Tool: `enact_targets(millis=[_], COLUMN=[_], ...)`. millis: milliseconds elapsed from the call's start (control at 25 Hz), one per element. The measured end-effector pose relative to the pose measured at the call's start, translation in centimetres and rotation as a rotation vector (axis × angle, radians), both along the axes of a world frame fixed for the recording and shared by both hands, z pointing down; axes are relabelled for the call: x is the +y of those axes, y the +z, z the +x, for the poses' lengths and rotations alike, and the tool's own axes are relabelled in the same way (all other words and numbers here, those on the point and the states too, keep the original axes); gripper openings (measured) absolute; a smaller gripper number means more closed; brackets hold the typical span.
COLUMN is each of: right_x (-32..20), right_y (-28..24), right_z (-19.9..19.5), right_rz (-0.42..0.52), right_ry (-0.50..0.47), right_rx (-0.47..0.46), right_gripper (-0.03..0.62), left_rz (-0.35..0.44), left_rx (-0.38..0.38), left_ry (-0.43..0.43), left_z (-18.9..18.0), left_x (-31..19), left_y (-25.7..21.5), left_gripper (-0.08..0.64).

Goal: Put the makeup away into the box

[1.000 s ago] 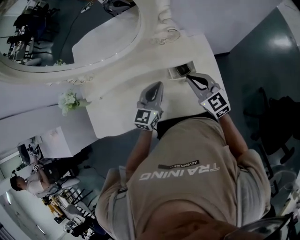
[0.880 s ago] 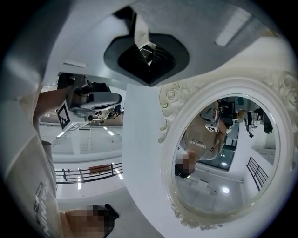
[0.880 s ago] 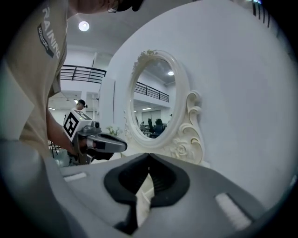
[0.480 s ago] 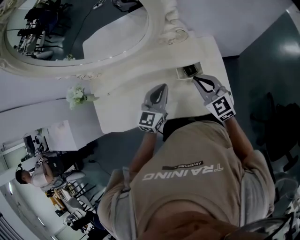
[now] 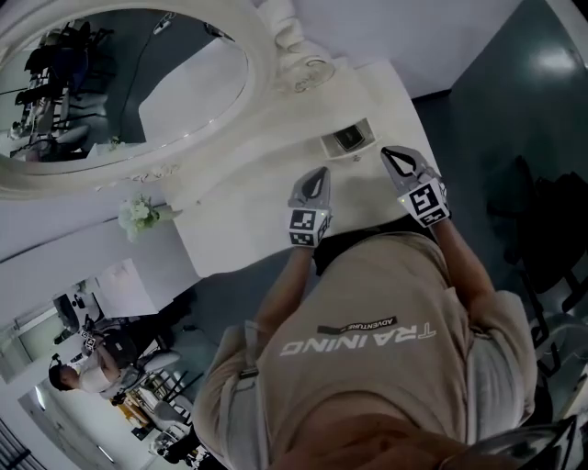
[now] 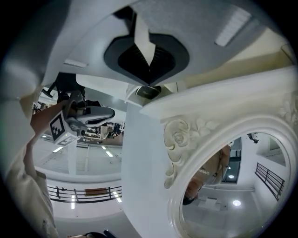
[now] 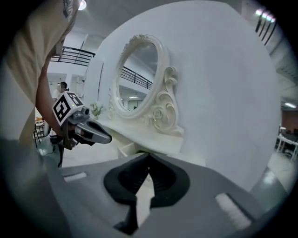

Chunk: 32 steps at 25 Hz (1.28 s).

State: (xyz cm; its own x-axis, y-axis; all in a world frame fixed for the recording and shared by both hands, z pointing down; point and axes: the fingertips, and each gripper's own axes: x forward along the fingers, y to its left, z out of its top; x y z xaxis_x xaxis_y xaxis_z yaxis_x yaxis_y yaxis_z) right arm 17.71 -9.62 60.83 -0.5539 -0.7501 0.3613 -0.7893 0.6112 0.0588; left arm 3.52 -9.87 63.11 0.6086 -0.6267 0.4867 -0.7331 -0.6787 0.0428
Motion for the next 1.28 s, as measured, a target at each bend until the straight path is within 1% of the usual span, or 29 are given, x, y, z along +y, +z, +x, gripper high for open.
enact_targets(millis=[160,320,600,1040,1280], right_x=[-1.1,-1.8,-3.5,-5.2,-6.7], right_y=[4.6,6.6,7.2,8.0,8.2], right_z=[1.7,1.9,1.2,1.3,1.4], right_rz=[-0.106,-0.162,-0.194,-0.221,-0.221], right_ry=[0.039,0.03,-0.01,-0.032,-0.049], right_rx=[-0.033,-0.053,-0.1,-0.139,-0.139], right_gripper=[0.003,0.003,0.003,0.003,0.003], left_rz=[-0.056,-0.112,-0.157,-0.176,-0.191], left_rx=[-0.032,-0.06,-0.094,-0.107,-0.062], left_ry=[-0.016,-0.032,-0.033,-0.052,-0.087], left_z=[1.0,1.0,0.6,0.7,1.4], left_x=[-1.1,-1.2,-2.1,-3.2,-4.5], left_y=[2.8,4.5,5.9,6.8,6.4], left_gripper=[0.0,0.0,0.0,0.0,0.0])
